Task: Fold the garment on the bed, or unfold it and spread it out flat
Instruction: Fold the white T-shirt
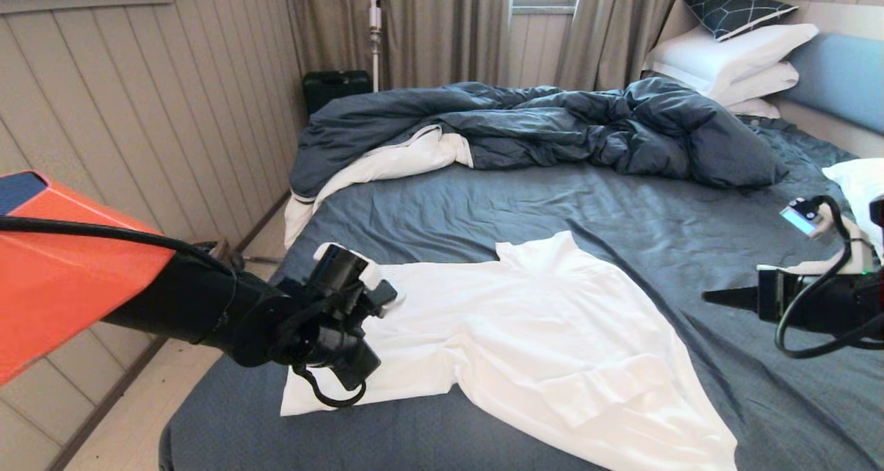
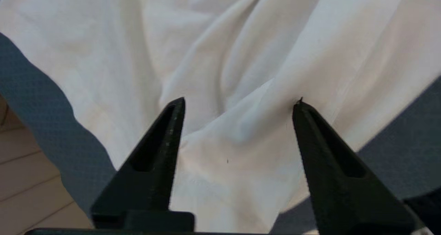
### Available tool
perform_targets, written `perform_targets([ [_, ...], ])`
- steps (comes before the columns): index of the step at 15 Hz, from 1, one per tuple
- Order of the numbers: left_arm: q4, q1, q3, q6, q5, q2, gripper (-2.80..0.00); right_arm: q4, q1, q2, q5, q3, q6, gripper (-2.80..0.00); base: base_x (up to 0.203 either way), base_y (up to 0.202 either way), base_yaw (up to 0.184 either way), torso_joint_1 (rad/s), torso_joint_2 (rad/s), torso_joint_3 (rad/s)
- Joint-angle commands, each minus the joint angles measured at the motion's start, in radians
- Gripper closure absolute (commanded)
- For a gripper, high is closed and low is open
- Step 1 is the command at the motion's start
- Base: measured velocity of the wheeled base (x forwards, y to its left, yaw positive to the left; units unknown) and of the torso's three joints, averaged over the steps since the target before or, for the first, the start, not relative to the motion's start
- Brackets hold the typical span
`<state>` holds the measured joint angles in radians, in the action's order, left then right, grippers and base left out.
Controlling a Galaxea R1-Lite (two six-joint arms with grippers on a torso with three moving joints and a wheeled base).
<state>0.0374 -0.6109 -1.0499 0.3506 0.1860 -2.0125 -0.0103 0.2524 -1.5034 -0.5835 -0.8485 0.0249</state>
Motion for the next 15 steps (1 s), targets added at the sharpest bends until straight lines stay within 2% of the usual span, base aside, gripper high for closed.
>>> perform_targets([
  [1, 0.04, -0.012, 0.013, 0.003, 0.008, -0.031, -2.8, 0.008, 0.004, -0.014, -0.004, 0.011, 0.0, 0.0, 0.0, 0.0, 0.0, 0.0, 0.0, 0.0],
  [4, 0.181, -0.012, 0.069, 0.042, 0.073, -0.036, -2.8, 0.027, 0.002, -0.021, -0.006, 0.023, -0.002, 0.0, 0.0, 0.0, 0.0, 0.0, 0.0, 0.0],
  [8, 0.194, -0.046, 0.104, 0.04, 0.098, -0.008, -2.8, 0.027, 0.004, -0.02, -0.013, 0.034, -0.017, 0.0, 0.0, 0.0, 0.0, 0.0, 0.0, 0.0],
  [12, 0.271, -0.055, 0.119, 0.046, 0.139, 0.009, -2.8, 0.03, 0.004, -0.021, -0.016, 0.042, -0.031, 0.0, 0.0, 0.0, 0.0, 0.0, 0.0, 0.0],
  [15, 0.266, -0.077, 0.172, 0.05, 0.154, 0.051, -2.8, 0.03, 0.002, -0.015, -0.016, 0.046, -0.031, 0.0, 0.0, 0.0, 0.0, 0.0, 0.0, 0.0],
])
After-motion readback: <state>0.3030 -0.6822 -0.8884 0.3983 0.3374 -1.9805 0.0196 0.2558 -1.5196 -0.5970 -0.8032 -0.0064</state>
